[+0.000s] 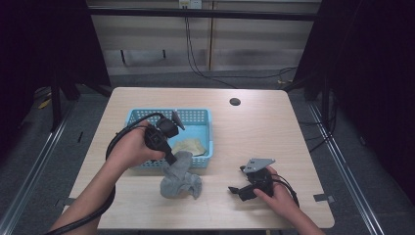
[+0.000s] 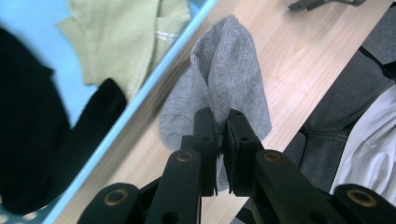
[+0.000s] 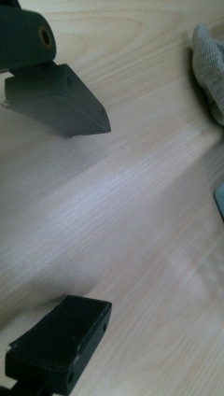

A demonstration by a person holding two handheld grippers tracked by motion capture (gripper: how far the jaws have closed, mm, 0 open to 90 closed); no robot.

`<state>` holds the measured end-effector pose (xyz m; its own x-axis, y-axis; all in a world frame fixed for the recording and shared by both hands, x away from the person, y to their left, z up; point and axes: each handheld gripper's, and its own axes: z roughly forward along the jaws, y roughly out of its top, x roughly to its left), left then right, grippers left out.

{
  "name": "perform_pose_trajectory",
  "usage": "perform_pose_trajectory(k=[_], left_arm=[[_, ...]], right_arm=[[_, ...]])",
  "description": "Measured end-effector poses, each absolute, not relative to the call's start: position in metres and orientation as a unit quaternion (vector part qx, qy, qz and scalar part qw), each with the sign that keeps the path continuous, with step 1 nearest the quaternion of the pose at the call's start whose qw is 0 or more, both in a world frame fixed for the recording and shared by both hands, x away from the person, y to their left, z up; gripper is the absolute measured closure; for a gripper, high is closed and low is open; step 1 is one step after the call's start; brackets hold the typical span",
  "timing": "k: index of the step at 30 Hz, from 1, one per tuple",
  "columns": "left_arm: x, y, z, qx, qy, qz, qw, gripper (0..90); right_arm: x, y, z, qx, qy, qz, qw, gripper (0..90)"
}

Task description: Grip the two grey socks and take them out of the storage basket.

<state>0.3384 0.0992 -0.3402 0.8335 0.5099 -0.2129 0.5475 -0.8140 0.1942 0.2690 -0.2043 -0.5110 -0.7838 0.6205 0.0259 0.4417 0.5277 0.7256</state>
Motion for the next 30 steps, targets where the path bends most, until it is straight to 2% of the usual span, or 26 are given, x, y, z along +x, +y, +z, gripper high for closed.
perform_pose_trajectory(k=[20, 28, 30], left_arm=[[0.321, 0.072, -0.401, 0.954, 0.258, -0.105, 0.108, 83.3], [0.323, 0.07, -0.411, 0.955, 0.261, -0.097, 0.103, 80.9], [0.323, 0.07, -0.412, 0.954, 0.264, -0.094, 0.105, 77.6]], right_arm=[[0.269, -0.204, -0.511, 0.307, 0.866, 0.376, 0.116, 11.9], [0.269, -0.204, -0.511, 0.307, 0.866, 0.376, 0.116, 11.8], [0.269, -0.204, -0.511, 0.307, 0.866, 0.376, 0.116, 11.9]])
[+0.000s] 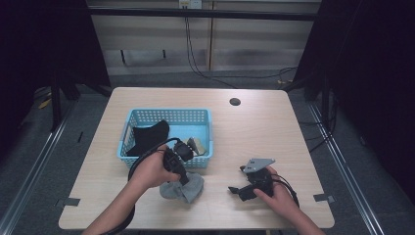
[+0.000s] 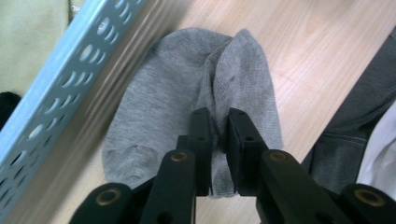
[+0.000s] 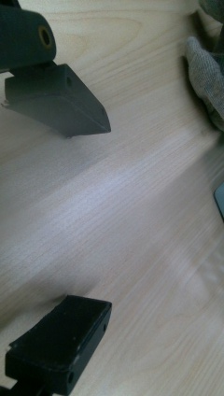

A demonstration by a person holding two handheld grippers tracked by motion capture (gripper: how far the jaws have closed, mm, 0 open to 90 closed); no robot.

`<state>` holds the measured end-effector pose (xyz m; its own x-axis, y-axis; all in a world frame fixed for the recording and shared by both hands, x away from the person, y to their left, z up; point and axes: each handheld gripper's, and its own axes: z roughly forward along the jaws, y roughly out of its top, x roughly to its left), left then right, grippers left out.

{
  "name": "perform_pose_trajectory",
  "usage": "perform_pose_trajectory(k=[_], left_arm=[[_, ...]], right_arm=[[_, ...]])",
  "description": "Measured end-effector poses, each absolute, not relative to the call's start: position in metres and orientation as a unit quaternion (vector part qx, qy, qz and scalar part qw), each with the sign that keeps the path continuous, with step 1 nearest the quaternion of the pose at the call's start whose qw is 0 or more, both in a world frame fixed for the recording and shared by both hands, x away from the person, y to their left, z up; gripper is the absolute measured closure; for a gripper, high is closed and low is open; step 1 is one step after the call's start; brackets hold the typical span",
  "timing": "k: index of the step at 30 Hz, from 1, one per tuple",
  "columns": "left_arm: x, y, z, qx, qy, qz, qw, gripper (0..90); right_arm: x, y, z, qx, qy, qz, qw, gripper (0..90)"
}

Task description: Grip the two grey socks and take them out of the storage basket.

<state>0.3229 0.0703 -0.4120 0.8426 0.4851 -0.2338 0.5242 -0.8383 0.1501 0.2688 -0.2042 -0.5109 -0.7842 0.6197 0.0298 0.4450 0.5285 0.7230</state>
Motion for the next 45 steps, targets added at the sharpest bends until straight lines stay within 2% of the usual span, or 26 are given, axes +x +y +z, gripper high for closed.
perform_pose_trajectory(k=[7, 10, 17, 22, 36, 45], left_arm=[[0.321, 0.077, -0.408, 0.952, 0.269, -0.07, 0.132, 59.3], [0.322, 0.08, -0.405, 0.947, 0.281, -0.063, 0.144, 46.2], [0.319, 0.089, -0.401, 0.945, 0.278, -0.047, 0.164, 36.4], [0.318, 0.104, -0.401, 0.94, 0.289, -0.036, 0.178, 31.9], [0.311, 0.151, -0.412, 0.912, 0.339, -0.019, 0.228, 30.4], [0.305, 0.176, -0.434, 0.908, 0.341, 0.005, 0.243, 29.3]], right_arm=[[0.269, -0.204, -0.511, 0.307, 0.866, 0.376, 0.116, 11.8], [0.269, -0.204, -0.511, 0.307, 0.866, 0.376, 0.116, 11.9], [0.269, -0.204, -0.511, 0.307, 0.867, 0.376, 0.115, 11.8], [0.269, -0.204, -0.511, 0.307, 0.867, 0.375, 0.116, 11.8], [0.269, -0.204, -0.511, 0.307, 0.867, 0.376, 0.116, 11.8], [0.269, -0.204, -0.511, 0.307, 0.867, 0.376, 0.115, 11.8]])
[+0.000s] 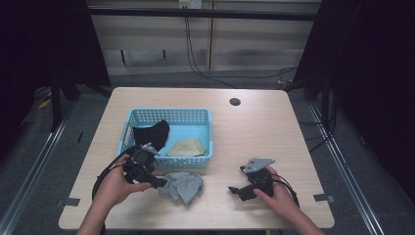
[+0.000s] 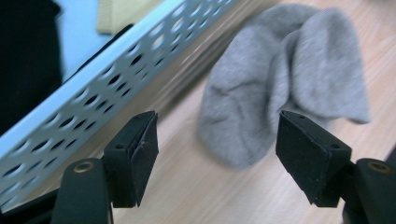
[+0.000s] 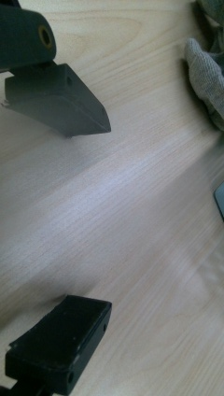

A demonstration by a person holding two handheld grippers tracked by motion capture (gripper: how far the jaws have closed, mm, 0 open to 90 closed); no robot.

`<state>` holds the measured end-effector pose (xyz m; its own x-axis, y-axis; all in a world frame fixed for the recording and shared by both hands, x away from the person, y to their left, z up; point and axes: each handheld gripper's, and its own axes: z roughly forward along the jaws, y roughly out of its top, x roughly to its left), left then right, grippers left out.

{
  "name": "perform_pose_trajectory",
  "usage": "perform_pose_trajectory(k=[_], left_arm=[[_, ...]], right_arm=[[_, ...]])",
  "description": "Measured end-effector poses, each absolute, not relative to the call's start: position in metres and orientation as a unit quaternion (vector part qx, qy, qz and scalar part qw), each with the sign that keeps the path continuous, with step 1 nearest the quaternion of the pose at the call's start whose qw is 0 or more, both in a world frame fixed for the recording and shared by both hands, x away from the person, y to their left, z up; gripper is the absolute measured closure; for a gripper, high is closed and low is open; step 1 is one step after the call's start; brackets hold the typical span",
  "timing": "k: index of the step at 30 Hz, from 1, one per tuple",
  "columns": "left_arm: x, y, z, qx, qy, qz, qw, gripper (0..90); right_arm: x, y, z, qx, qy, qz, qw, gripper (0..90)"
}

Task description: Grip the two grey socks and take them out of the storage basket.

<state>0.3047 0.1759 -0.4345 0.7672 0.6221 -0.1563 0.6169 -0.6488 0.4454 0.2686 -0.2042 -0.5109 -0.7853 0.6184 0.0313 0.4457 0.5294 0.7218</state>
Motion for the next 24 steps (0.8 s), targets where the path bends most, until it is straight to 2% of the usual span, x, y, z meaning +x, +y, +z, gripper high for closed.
perform_pose_trajectory(k=[8, 18, 24], left_arm=[[0.302, 0.197, -0.459, 0.907, 0.344, 0.015, 0.243, 28.7], [0.303, 0.218, -0.48, 0.894, 0.35, 0.032, 0.277, 27.1], [0.302, 0.22, -0.487, 0.896, 0.329, 0.056, 0.293, 24.7]], right_arm=[[0.269, -0.204, -0.511, 0.307, 0.867, 0.376, 0.116, 11.8], [0.269, -0.204, -0.511, 0.307, 0.867, 0.376, 0.114, 11.8], [0.269, -0.204, -0.511, 0.307, 0.867, 0.376, 0.115, 11.8]])
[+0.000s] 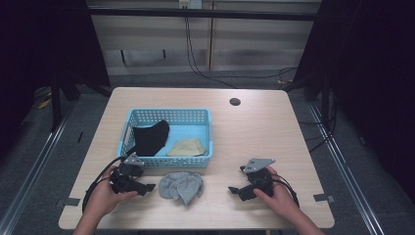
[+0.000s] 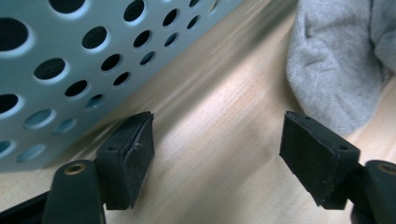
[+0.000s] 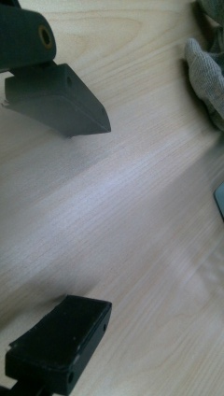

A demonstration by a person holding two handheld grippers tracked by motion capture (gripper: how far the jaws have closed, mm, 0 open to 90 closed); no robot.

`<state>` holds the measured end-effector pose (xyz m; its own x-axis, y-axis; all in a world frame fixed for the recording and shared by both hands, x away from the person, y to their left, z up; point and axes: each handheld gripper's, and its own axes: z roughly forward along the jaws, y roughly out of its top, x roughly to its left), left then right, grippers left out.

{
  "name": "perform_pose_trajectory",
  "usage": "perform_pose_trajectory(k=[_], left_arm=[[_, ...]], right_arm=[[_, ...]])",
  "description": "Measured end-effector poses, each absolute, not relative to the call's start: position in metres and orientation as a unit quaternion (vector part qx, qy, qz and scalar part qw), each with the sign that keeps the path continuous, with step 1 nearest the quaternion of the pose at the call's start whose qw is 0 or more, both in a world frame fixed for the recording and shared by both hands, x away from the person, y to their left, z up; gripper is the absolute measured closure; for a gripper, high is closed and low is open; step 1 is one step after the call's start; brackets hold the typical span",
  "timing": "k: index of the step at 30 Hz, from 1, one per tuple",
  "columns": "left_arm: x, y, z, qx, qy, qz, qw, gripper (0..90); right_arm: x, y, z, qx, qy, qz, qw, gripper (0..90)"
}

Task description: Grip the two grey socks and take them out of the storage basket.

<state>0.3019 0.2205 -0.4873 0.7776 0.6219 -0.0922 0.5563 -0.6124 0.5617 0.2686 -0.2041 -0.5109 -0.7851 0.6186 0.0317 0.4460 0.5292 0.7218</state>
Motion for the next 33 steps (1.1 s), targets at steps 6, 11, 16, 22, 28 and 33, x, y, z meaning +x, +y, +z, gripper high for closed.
perform_pose_trajectory(k=[6, 11, 16, 22, 28, 33], left_arm=[[0.301, 0.221, -0.491, 0.895, 0.316, 0.073, 0.307, 22.9], [0.298, 0.223, -0.496, 0.894, 0.298, 0.093, 0.32, 20.6], [0.297, 0.226, -0.502, 0.882, 0.298, 0.108, 0.35, 18.0], [0.295, 0.227, -0.506, 0.874, 0.297, 0.115, 0.367, 16.4], [0.294, 0.229, -0.508, 0.87, 0.292, 0.118, 0.379, 15.5], [0.294, 0.229, -0.508, 0.87, 0.294, 0.116, 0.379, 15.4]], right_arm=[[0.269, -0.204, -0.511, 0.307, 0.867, 0.376, 0.116, 11.8], [0.269, -0.204, -0.511, 0.308, 0.867, 0.375, 0.115, 11.8], [0.269, -0.204, -0.511, 0.307, 0.867, 0.376, 0.114, 11.8], [0.269, -0.204, -0.511, 0.307, 0.867, 0.376, 0.115, 11.8], [0.269, -0.204, -0.511, 0.307, 0.867, 0.376, 0.115, 11.8], [0.269, -0.204, -0.511, 0.307, 0.867, 0.376, 0.115, 11.8]])
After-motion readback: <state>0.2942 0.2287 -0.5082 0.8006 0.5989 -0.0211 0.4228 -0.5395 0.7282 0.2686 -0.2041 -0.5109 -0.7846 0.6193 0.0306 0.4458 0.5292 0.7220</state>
